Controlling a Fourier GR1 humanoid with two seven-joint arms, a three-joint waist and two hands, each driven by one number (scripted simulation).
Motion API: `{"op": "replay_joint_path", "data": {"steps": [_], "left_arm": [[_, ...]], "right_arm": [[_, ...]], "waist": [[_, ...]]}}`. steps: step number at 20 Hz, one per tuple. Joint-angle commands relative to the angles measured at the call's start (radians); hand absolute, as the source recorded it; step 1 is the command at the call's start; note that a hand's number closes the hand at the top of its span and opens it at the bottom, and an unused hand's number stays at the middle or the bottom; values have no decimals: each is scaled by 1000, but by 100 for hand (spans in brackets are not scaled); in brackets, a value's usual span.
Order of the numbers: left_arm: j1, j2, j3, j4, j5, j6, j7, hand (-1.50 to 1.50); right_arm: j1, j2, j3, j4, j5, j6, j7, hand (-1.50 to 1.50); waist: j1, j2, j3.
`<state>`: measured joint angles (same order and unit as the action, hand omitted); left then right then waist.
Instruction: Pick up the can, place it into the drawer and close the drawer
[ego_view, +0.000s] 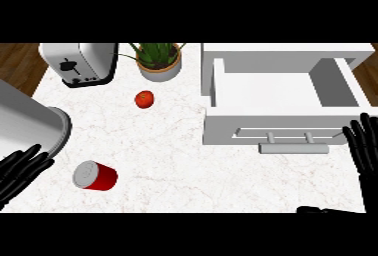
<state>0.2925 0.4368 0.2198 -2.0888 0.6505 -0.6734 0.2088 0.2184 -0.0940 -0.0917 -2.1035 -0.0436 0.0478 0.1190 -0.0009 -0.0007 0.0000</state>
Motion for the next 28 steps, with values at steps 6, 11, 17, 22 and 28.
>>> {"op": "replay_joint_path", "data": {"steps": [6,11,17,22,28], "left_arm": [[-69,-121,-12,130,-180,-90,-45,-150],[-80,-178,-13,164,-270,-120,-90,-150],[-142,-222,-22,275,-392,-108,-138,-150],[-132,-263,-9,381,-526,-124,-291,-150],[-196,-235,20,544,-672,-100,-458,-150]], "right_arm": [[83,33,-2,21,27,50,-87,-150],[56,29,-51,41,9,63,-100,-150],[1,-39,-145,27,-85,115,-25,-150],[43,17,-120,11,-41,98,-41,-150],[9,25,-100,51,-12,114,-71,-150]], "waist": [[-1,0,0],[1,0,0],[-1,0,0],[-1,0,0],[-1,0,0]]}}
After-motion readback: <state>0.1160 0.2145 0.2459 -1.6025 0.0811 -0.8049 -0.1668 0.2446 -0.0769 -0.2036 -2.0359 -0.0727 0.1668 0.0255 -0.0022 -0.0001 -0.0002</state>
